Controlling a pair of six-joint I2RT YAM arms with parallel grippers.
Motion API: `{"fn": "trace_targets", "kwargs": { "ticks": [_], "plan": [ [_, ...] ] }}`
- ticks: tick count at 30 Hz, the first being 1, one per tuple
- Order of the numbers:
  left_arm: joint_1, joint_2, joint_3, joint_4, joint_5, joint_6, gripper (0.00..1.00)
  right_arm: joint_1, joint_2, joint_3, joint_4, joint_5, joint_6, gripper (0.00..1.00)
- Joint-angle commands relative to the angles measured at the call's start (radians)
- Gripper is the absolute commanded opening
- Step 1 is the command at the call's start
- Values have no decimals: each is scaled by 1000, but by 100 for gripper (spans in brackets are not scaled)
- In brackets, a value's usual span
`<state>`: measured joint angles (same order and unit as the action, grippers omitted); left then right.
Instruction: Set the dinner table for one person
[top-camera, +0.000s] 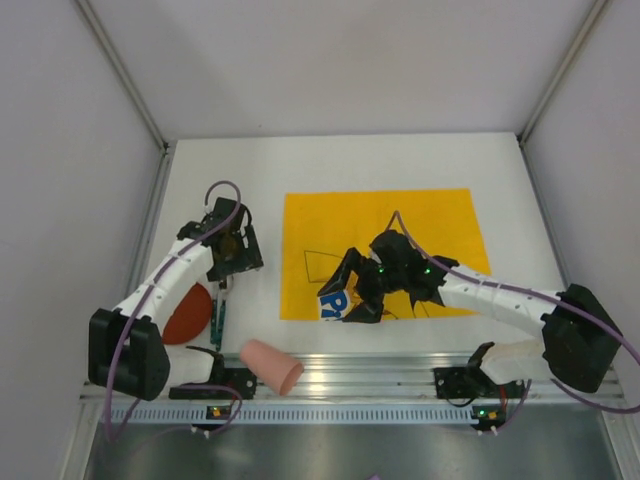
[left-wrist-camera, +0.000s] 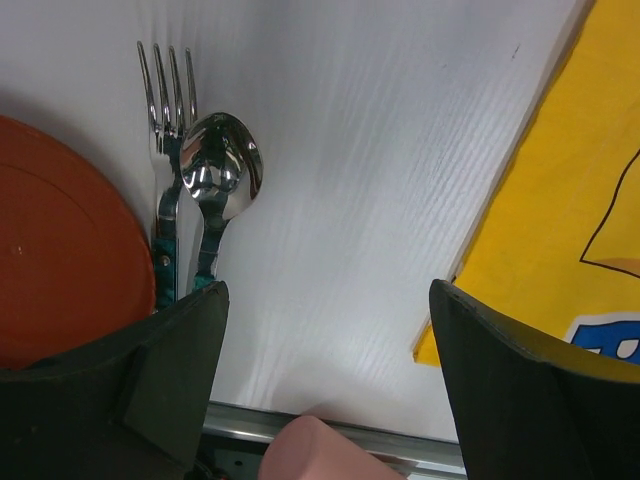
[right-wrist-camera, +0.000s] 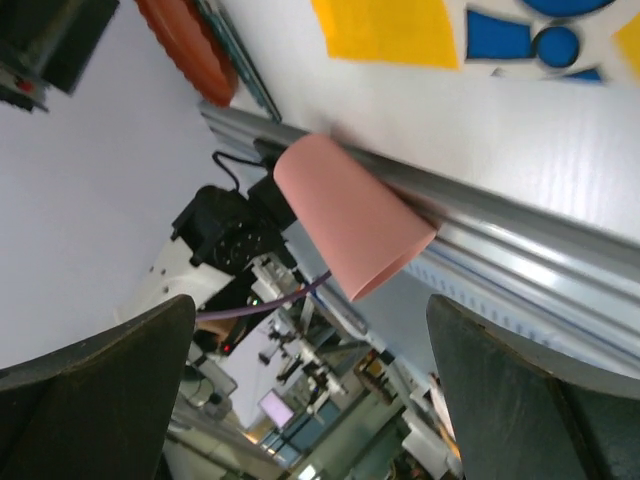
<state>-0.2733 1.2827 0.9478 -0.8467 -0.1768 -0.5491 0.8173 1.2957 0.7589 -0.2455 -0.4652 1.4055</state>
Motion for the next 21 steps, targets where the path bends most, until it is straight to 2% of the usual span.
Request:
{"fn": "trace_targets", "kwargs": {
  "ticks": [1,5,9,12,21],
  "plan": [
    [34,21,11,70,39,43,86,106,19,31,100,22,226,100],
    [54,59,42,87,56,52,86,223,74,51,155,31,376,100],
    [60,82,58,103,54,61,86,330,163,4,389,36,556,100],
    [68,92,68,103,48,67,86,382,200,-15,478,63,651,100],
    [101,70,25,127,37,100,86,476,303,51,492,62,727,100]
  ]
}}
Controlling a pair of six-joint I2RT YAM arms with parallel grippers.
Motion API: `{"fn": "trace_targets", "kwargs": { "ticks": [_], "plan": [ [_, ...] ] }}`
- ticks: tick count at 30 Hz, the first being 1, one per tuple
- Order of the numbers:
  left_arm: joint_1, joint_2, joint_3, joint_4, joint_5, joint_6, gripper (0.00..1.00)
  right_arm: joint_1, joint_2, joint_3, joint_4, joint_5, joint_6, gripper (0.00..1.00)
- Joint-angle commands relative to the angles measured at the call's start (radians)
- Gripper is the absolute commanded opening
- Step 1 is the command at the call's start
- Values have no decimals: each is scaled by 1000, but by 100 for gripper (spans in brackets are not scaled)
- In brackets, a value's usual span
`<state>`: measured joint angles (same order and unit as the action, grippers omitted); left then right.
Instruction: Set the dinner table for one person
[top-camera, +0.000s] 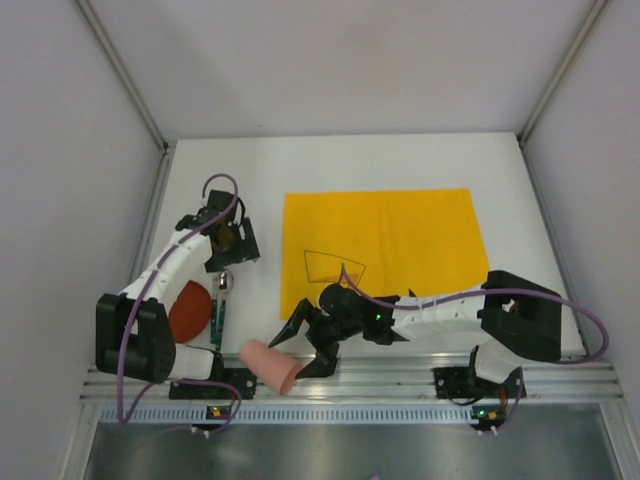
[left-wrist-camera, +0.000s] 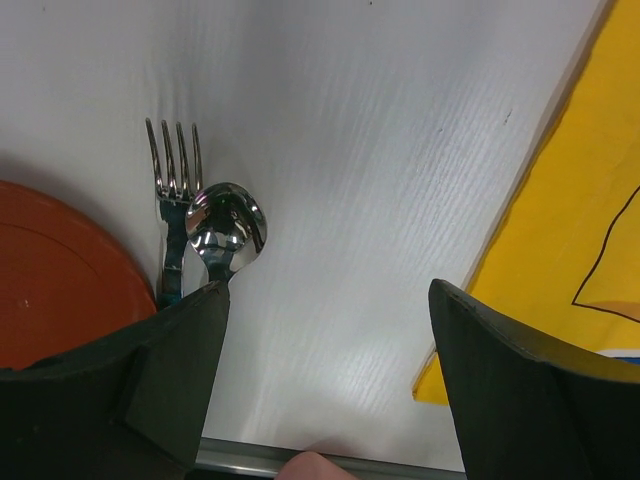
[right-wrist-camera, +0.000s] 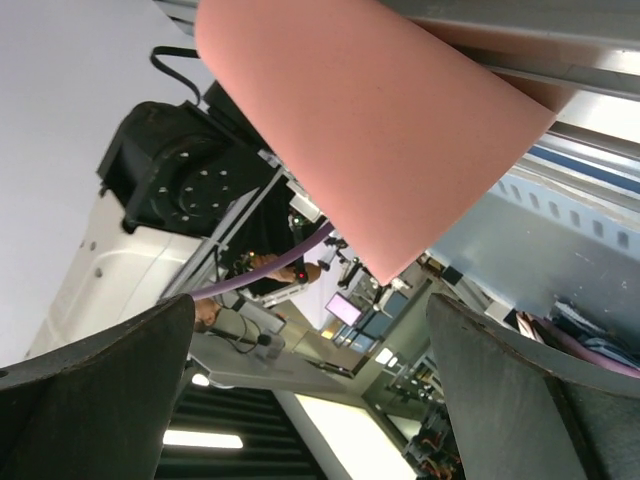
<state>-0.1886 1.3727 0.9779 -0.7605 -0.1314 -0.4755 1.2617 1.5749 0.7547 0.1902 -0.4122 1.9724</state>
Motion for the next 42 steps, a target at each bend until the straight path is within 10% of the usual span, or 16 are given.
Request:
{"fn": "trace_targets", "kwargs": {
  "ticks": [1,15,23,35,42],
  "plan": [
    [21,-23,-18,44,-2,28,86,45,31,58,61,7,164,100],
    [37,-35,-21,46,16,43,86,-2,229,195,79,78,5,68],
    [38,-83,-42,33,13,52,86,-59,113,273,-182,147,-189,2],
    [44,-118,7,4,30,29,86,-499,-237,547,-1002,408,-884,0],
    [46,-150,33,-22,41,14,86,-938,-46,895,-1285,486,-1383,0]
  ]
}}
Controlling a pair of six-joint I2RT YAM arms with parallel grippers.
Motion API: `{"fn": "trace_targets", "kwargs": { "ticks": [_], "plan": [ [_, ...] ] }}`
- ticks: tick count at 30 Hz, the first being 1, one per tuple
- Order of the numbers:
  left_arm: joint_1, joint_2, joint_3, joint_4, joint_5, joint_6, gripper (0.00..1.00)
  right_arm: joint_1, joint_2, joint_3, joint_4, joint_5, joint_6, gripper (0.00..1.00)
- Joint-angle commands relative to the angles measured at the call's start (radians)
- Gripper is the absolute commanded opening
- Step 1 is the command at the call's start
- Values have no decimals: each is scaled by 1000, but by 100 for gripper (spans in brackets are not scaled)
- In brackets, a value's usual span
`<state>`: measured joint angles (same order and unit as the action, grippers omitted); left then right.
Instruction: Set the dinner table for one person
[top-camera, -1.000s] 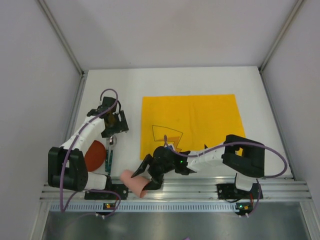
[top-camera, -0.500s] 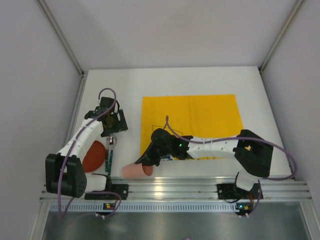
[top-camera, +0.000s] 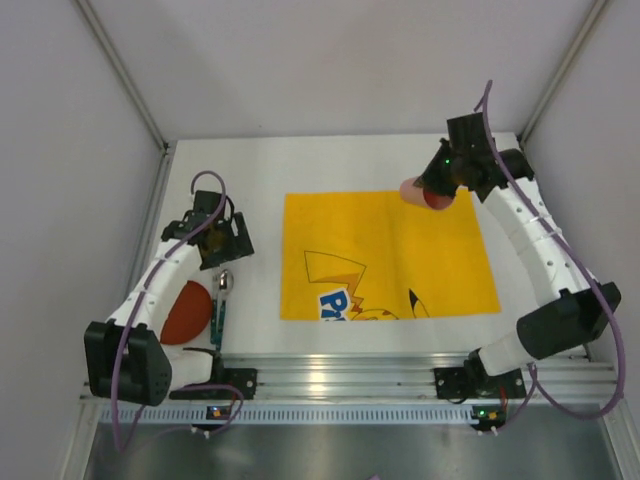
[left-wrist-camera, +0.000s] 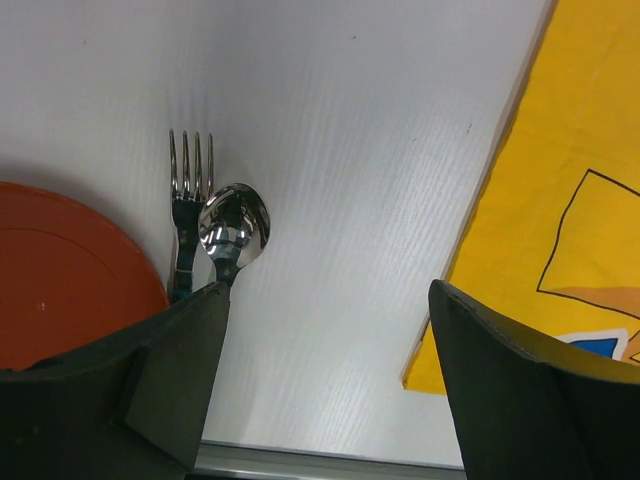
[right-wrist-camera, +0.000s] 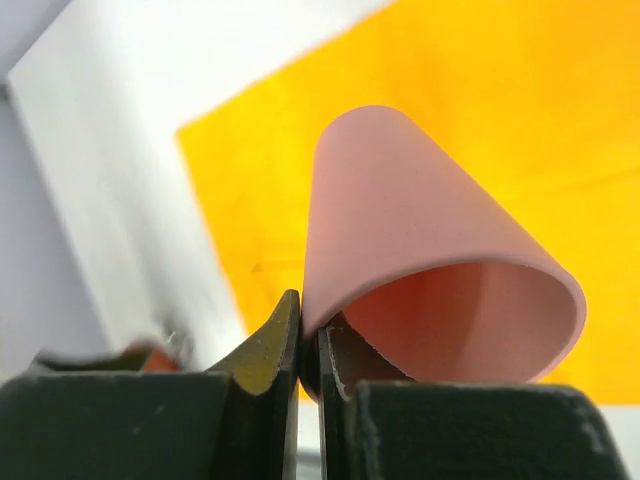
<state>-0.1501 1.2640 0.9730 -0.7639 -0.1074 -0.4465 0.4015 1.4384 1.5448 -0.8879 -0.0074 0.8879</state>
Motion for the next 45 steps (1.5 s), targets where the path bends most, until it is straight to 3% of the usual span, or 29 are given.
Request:
{"fn": "trace_targets", "kwargs": {
  "ticks": [1,8,11,22,23,25,26,27,29,30,31,36,45],
  "plan": [
    [7,-55,35,-21,20,-18,86,-123,124,136,-215,108,-354,0],
    [6,-115,10,-60,43,-54,86,-268,529,516,-295,144,-426,0],
    [6,-138,7,-89,31,-64,86,-308,631,590,-296,147,-432,0],
    [7,-152,10,-156,-52,-116,87,-346,786,591,-278,60,-469,1],
    [7,-147,9,-156,-54,-119,87,-346,778,591,-276,47,-472,3],
    [7,-131,1,-147,-54,-123,87,-345,768,598,-275,15,-481,20],
    [7,-121,-3,-138,-54,-121,87,-345,757,607,-278,12,-487,32],
    [7,-112,-7,-134,-55,-121,87,-345,752,620,-284,12,-497,60],
    [7,-75,-4,-124,-57,-113,87,-345,737,662,-312,-19,-507,77],
    [9,-62,-2,-123,-61,-107,87,-345,729,672,-325,-23,-512,95],
    [9,-45,0,-118,-67,-103,87,-345,700,675,-327,-26,-512,100],
    [20,49,-11,-88,-110,-74,86,-334,574,644,-338,-19,-501,100],
    [43,172,-59,24,-86,-60,85,-279,229,302,-273,-28,-491,100]
  ]
}}
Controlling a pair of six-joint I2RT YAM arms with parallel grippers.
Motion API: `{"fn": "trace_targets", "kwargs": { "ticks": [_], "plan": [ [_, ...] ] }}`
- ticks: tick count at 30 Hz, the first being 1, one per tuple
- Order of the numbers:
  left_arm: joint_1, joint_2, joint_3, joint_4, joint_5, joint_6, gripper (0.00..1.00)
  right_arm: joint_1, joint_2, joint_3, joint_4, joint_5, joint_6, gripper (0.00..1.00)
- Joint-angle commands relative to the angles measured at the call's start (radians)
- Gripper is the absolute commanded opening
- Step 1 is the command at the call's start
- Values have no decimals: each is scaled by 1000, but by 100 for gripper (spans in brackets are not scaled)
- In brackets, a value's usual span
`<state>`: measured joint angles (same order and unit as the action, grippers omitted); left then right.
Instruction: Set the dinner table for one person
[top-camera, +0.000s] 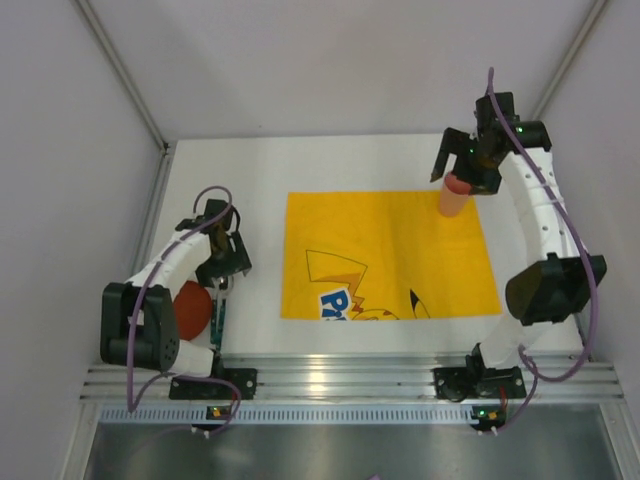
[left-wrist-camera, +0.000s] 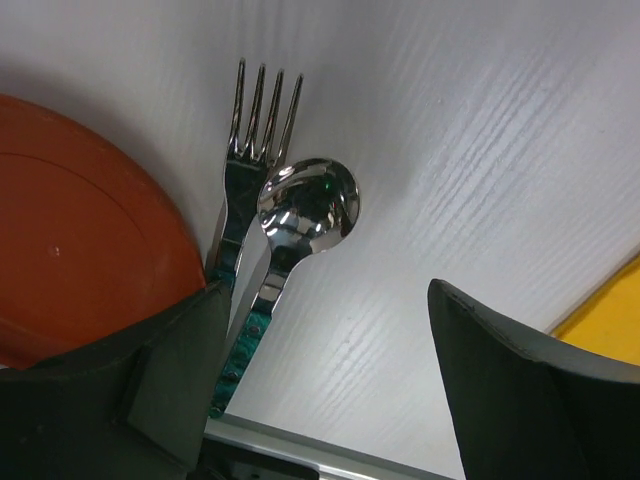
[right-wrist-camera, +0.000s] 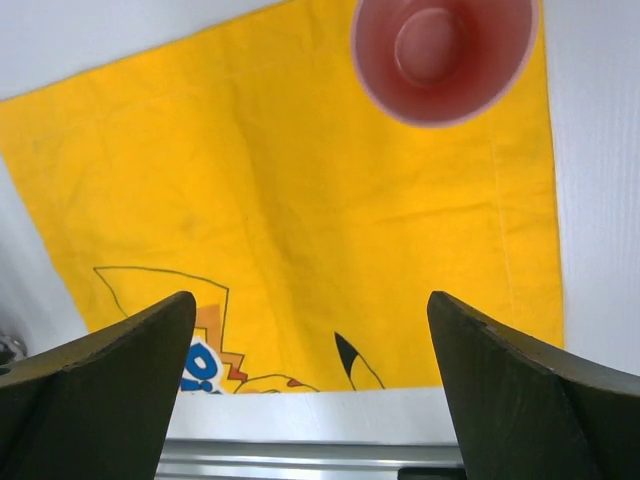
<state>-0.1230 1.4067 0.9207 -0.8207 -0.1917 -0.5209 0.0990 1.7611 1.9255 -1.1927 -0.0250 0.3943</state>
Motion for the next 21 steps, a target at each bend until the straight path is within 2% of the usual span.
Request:
{"fn": "trace_targets", "kwargs": {
  "ticks": [1,5,11,14,15,18,19,21],
  "plan": [
    [20,56,-3,103,4,15,85,27,-142,-145,44,-15,6,100],
    [29,135,35,144,24,30,84,36,-222,-285,80,-19,11,100],
    [31,235,87,149,-6,50,81,39,-261,-329,84,-20,9,100],
    [31,258,92,149,-17,61,67,38,-264,-324,84,-15,11,100],
    [33,259,90,149,-20,65,57,38,-264,-324,84,-15,14,100],
    [37,253,73,166,-14,74,45,38,-265,-322,84,-13,18,100],
    [40,253,63,169,-5,78,35,38,-265,-324,82,-13,18,100],
    [43,256,56,173,3,85,24,39,-264,-322,82,-13,21,100]
  ]
}}
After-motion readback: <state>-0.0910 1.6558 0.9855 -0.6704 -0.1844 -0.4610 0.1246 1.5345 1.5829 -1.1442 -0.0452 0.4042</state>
